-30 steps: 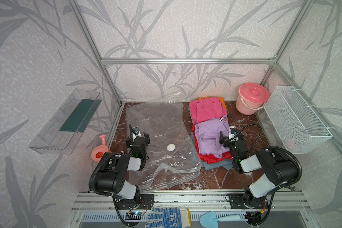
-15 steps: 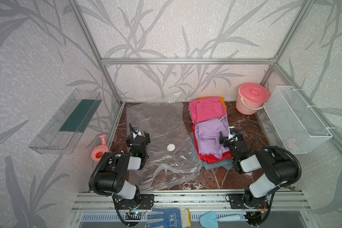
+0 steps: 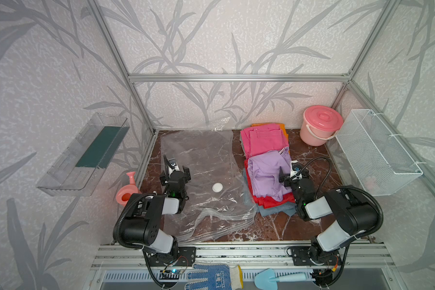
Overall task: Take the trousers out of the vacuum bag
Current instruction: Reset both arms
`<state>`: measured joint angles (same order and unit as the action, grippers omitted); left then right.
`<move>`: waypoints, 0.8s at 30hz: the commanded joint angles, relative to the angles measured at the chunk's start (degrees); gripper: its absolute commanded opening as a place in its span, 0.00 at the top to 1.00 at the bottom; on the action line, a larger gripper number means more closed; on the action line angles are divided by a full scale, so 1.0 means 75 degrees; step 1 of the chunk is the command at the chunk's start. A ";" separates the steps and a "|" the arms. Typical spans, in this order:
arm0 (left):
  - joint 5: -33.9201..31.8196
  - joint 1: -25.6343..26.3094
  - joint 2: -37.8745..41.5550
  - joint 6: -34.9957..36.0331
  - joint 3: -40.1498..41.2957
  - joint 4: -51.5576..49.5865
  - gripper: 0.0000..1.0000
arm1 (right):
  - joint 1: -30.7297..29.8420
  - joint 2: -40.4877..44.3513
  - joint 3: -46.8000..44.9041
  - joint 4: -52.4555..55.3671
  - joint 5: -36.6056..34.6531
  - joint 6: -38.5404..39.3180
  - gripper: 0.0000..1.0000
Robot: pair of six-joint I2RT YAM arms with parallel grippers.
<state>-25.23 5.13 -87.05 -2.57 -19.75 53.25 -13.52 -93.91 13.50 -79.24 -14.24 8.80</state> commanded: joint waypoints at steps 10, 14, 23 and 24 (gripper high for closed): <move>0.0083 -0.0065 -0.0045 -0.0035 -0.0157 -0.0216 0.01 | 0.0138 0.0013 -0.0206 0.0140 -0.0515 -0.0227 0.01; 0.0084 -0.0073 -0.0065 -0.0035 -0.0184 -0.0249 0.01 | 0.0092 0.0037 0.0003 0.0589 -0.0597 -0.0197 0.01; 0.0376 -0.0281 -0.0046 -0.0234 -0.0374 -0.0712 0.01 | 0.0092 -0.0170 -0.0179 -0.0097 -0.0553 -0.0106 0.01; 0.0420 -0.0329 -0.0037 -0.0278 -0.0406 -0.0756 0.01 | 0.0092 -0.0159 -0.0182 -0.0072 -0.0561 -0.0111 0.01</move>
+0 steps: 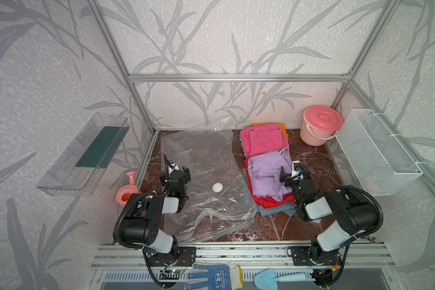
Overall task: Take the trousers out of the vacuum bag
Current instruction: Reset both arms
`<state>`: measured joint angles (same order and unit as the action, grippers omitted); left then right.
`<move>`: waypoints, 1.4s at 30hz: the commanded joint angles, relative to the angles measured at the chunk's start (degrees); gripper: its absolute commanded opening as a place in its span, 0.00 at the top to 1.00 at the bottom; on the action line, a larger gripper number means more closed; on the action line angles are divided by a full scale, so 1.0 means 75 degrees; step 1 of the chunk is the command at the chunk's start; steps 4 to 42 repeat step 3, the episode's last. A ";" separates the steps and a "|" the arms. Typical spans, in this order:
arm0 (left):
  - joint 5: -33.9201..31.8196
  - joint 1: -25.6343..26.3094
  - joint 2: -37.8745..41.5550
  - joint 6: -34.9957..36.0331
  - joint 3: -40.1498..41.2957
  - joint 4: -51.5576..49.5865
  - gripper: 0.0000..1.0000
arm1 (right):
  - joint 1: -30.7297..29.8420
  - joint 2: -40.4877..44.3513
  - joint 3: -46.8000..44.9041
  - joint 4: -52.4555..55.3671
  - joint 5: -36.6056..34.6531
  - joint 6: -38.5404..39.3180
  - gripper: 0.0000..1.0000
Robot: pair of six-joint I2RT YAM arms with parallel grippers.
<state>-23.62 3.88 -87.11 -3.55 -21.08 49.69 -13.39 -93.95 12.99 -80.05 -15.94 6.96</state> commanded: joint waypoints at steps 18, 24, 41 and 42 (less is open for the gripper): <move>0.0226 -0.0191 -0.0032 -0.0155 -0.0230 -0.0283 0.01 | 0.0074 -0.0155 -0.0114 0.0021 -0.0330 0.0141 0.01; 0.0226 -0.0191 -0.0032 -0.0155 -0.0230 -0.0283 0.01 | 0.0074 -0.0155 -0.0114 0.0021 -0.0330 0.0141 0.01; 0.0226 -0.0191 -0.0032 -0.0155 -0.0230 -0.0283 0.01 | 0.0074 -0.0155 -0.0114 0.0021 -0.0330 0.0141 0.01; 0.0226 -0.0191 -0.0032 -0.0155 -0.0230 -0.0283 0.01 | 0.0074 -0.0155 -0.0114 0.0021 -0.0330 0.0141 0.01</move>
